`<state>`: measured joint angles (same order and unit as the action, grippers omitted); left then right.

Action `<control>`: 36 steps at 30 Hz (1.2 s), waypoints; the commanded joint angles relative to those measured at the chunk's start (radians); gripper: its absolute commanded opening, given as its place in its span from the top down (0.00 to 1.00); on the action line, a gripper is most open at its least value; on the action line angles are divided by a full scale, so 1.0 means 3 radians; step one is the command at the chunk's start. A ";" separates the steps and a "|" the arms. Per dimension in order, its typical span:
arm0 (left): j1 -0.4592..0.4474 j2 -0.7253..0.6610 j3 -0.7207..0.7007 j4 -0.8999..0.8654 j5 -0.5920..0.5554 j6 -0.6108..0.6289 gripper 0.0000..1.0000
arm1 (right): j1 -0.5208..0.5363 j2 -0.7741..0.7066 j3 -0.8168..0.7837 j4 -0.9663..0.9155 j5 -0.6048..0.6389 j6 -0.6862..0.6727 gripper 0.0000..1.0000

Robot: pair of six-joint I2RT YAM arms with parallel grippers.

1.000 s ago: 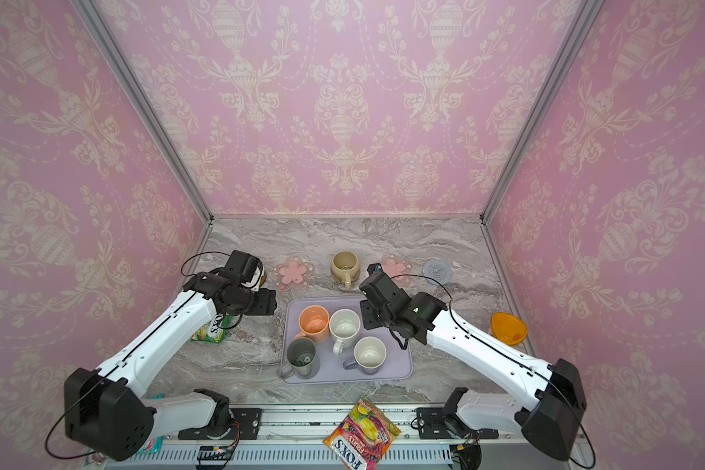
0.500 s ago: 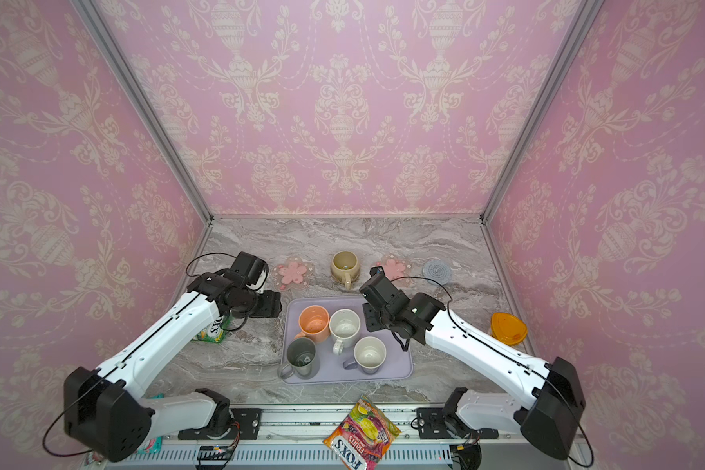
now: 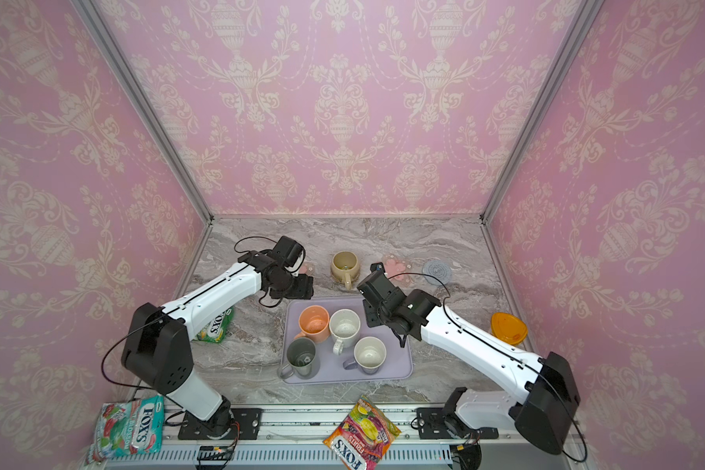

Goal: Place cups on coasters
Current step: Move the cup to the tray.

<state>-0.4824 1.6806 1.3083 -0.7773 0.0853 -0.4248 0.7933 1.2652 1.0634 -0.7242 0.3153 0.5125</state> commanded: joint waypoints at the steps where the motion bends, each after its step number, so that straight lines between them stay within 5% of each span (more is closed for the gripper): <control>1: -0.0083 0.0209 0.0188 -0.0089 0.0156 -0.0001 0.23 | -0.0029 0.0017 0.0060 -0.0067 0.0075 -0.0047 0.44; 11: -0.0090 0.0316 0.0037 -0.0357 -0.0157 -0.0099 0.25 | -0.0049 0.0047 0.0058 0.0013 0.0023 -0.0062 0.43; 23: -0.0079 -0.0090 -0.0403 -0.0491 -0.0306 -0.0245 0.27 | -0.0062 0.0128 0.0093 0.0072 -0.0066 -0.0090 0.43; 36: -0.0074 -0.0499 -0.0788 -0.0628 -0.0057 -0.0133 0.27 | -0.0063 0.0201 0.0203 -0.0021 -0.0199 -0.0081 0.43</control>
<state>-0.5053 1.5700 1.0988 -0.9100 0.0189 -0.4870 0.7803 1.3148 1.0889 -0.7025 0.2729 0.4980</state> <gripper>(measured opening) 0.734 0.573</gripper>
